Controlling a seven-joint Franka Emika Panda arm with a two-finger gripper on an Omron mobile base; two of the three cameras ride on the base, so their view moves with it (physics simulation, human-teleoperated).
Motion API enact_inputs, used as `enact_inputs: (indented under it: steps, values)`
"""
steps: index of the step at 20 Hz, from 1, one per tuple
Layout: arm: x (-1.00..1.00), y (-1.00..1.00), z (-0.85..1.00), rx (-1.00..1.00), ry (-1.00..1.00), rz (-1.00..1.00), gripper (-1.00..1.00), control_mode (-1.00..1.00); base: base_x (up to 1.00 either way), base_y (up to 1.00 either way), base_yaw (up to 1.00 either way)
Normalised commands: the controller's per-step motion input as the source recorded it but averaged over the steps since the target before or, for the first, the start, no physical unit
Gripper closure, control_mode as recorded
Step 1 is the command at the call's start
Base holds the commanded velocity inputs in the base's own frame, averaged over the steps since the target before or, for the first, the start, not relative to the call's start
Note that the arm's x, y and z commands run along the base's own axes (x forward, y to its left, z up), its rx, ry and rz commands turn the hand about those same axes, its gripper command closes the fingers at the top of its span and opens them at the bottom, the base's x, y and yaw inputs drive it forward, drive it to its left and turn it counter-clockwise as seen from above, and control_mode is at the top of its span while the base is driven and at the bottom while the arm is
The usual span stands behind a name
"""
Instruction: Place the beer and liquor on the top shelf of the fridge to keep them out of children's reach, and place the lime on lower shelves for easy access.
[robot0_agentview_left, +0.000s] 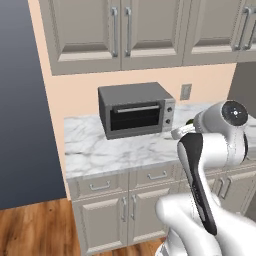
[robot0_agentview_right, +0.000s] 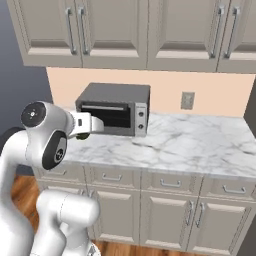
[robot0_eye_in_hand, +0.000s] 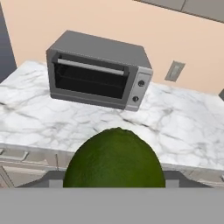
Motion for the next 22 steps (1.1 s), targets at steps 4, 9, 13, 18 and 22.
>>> enact_inputs:
  steps: [4,9,13,18,22]
  values:
    - [0.00,0.00,0.00,0.00,0.00,0.00,1.00,1.00,-0.21,-0.49,-0.07]
    - [0.00,0.00,0.00,0.00,0.00,0.00,1.00,1.00,0.00,-0.87,-0.02]
    - [0.00,0.00,0.00,0.00,0.00,0.00,1.00,1.00,0.00,-0.94,0.00]
    - [0.00,0.00,0.00,0.00,0.00,0.00,1.00,1.00,-0.14,-0.73,0.00]
    - [0.00,0.00,0.00,0.00,0.00,0.00,1.00,1.00,-0.61,-0.58,0.02]
